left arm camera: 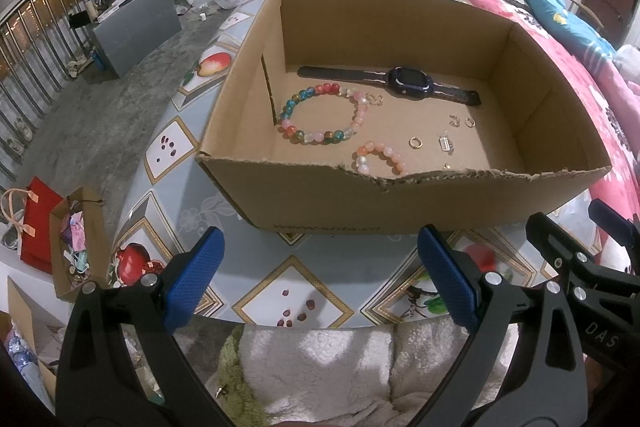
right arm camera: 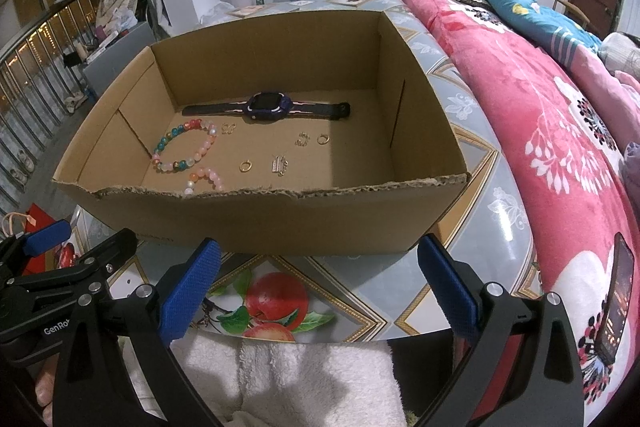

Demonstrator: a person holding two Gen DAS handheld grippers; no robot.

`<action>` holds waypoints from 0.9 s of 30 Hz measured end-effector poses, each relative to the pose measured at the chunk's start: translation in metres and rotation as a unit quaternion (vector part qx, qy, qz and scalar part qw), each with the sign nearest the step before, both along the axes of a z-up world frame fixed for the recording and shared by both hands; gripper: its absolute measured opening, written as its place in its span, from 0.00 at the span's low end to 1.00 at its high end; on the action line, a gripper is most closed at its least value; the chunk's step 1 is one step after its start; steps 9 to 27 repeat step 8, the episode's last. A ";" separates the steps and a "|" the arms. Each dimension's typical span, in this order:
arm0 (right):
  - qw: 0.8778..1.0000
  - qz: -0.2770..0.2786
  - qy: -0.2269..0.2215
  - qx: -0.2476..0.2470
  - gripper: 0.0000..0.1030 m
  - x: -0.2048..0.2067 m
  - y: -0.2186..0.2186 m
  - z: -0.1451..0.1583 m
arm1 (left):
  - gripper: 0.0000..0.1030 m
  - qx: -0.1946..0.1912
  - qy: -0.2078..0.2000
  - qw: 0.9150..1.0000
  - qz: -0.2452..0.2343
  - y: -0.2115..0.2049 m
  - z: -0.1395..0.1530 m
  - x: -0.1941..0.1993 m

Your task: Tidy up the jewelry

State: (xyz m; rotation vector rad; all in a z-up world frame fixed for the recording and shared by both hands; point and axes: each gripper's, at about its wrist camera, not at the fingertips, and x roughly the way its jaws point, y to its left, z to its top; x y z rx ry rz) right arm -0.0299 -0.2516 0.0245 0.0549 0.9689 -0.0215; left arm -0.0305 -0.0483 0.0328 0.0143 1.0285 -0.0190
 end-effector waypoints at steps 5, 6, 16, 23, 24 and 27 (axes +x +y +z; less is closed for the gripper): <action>1.000 0.000 0.000 0.000 0.93 0.000 0.000 0.000 | 0.91 -0.001 0.000 1.000 -0.001 -0.002 0.001 -0.001; 1.000 0.000 0.000 0.000 0.93 0.000 0.000 0.000 | 0.91 -0.001 0.000 1.000 -0.001 0.000 0.000 0.000; 1.000 0.000 0.000 0.000 0.93 0.000 0.000 0.000 | 0.91 -0.001 -0.001 1.000 -0.001 0.000 0.000 0.000; 1.000 0.000 0.000 0.000 0.93 0.000 0.000 0.000 | 0.91 -0.001 -0.001 1.000 -0.001 0.000 0.000 0.000; 1.000 0.000 0.000 0.000 0.93 0.000 0.000 0.000 | 0.91 -0.001 -0.001 1.000 -0.001 0.000 0.000 0.000; 1.000 0.000 0.000 0.000 0.93 0.000 0.000 0.000 | 0.91 -0.001 -0.001 1.000 -0.001 0.000 0.000 0.000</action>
